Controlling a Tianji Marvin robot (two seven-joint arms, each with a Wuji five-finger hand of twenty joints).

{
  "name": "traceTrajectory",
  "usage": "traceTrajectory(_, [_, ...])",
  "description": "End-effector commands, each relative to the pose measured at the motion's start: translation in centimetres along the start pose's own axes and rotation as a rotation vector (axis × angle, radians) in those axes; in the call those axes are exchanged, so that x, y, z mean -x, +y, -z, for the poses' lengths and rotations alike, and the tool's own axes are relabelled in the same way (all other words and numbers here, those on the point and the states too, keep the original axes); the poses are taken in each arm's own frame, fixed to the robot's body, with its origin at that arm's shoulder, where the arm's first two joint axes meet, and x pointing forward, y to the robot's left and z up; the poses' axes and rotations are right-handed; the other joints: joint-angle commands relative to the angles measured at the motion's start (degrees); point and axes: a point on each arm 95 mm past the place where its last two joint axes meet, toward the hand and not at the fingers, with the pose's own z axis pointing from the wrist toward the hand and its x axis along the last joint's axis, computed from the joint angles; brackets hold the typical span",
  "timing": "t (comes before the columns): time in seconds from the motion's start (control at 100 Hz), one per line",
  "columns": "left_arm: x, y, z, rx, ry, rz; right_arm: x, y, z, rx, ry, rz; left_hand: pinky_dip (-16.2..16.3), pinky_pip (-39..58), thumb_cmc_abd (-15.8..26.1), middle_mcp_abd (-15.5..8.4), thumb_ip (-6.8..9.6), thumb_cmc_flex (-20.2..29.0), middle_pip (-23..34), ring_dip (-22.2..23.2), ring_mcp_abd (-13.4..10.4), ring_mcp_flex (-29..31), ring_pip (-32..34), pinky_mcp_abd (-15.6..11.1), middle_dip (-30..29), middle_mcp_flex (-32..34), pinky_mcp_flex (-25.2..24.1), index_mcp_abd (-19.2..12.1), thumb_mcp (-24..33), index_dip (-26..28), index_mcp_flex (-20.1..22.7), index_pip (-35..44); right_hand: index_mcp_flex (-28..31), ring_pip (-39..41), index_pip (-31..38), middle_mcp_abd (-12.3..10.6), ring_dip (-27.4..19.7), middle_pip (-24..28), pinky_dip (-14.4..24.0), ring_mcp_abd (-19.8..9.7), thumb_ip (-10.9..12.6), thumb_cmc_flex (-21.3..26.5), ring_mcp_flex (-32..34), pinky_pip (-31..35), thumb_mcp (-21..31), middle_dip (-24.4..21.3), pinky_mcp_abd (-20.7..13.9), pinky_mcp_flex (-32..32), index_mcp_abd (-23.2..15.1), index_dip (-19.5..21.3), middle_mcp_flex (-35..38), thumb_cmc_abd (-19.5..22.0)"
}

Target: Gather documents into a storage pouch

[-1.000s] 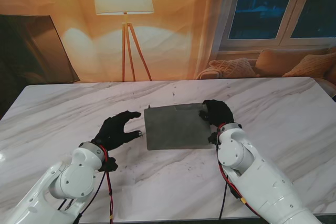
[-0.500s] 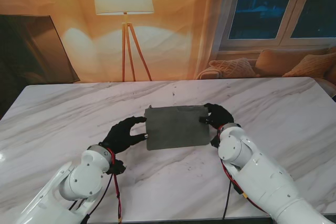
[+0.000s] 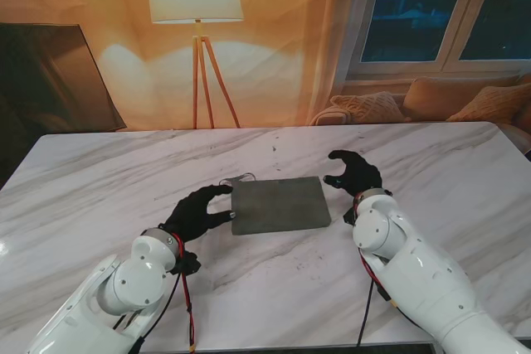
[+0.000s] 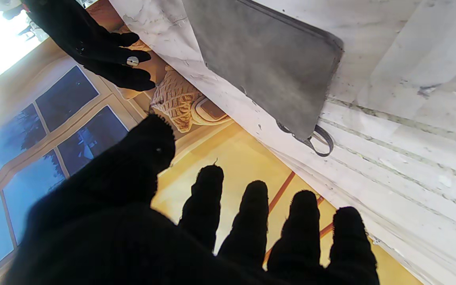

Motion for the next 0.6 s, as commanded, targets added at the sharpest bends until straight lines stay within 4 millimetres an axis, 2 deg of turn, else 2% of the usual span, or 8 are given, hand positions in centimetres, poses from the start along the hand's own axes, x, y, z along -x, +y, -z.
traceTrajectory(0.0, [-0.2, 0.3, -0.2, 0.002, 0.005, 0.008, -0.3, 0.5, 0.4, -0.004, 0.023, -0.001, 1.4, -0.4, 0.6, -0.7, 0.24, 0.9, 0.1, 0.3, -0.3, -0.9, -0.2, -1.8, 0.2, 0.9, -0.2, 0.1, -1.1, 0.0, 1.8, 0.3, -1.3, -0.4, -1.0, -1.1, -0.4, 0.5, 0.1, -1.2, 1.8, -1.7, -1.3, -1.2, -1.2, 0.5, -1.8, -0.7, -1.2, -0.1, -1.9, 0.4])
traceTrajectory(0.22, [-0.3, 0.8, -0.9, -0.017, 0.005, 0.035, -0.5, 0.4, 2.8, -0.024, 0.067, -0.059, 1.6, -0.2, 0.8, -3.0, 0.24, 1.1, 0.2, 0.4, -0.6, -0.6, -0.1, -1.5, 0.1, 1.0, 0.1, 0.3, -1.1, -0.1, 1.6, 0.2, 0.5, -2.1, -1.6, -1.1, -1.4, 4.5, -0.5, -1.7, 1.9, -2.3, -1.6, -4.8, -1.8, 2.0, -2.4, -0.9, 0.8, -0.4, -1.3, 0.4])
traceTrajectory(0.47, [-0.4, 1.0, -1.5, -0.031, 0.012, 0.078, -1.1, 0.7, 6.2, -0.037, 0.165, -0.128, 1.5, -0.3, 0.9, -5.4, 0.39, 1.2, 0.0, -0.1, -1.3, -0.5, -0.4, -1.2, -1.1, 0.1, 0.5, 0.0, -0.7, -0.4, 0.6, -0.3, 1.6, -3.8, -2.6, -0.9, -2.6, 3.1, -1.5, -1.4, 2.0, -2.8, -0.9, -9.9, -2.5, 0.4, -2.6, -0.2, 1.4, -1.4, 2.3, 0.4])
traceTrajectory(0.59, [-0.3, 1.2, -1.3, -0.029, 0.015, 0.106, -1.4, 0.7, 7.9, -0.041, 0.202, -0.177, 1.3, -0.4, 0.7, -6.1, 0.38, 0.9, -0.6, -0.7, -1.7, -0.5, -0.7, -1.1, -2.0, -0.5, 0.5, -0.8, -0.8, -0.8, -1.7, -1.2, 1.4, -3.9, -2.8, -1.2, -2.7, 3.0, -1.7, -1.3, 2.0, -2.8, -0.7, -11.0, -2.5, 0.3, -2.8, -0.1, 1.0, -1.5, 2.6, 0.3])
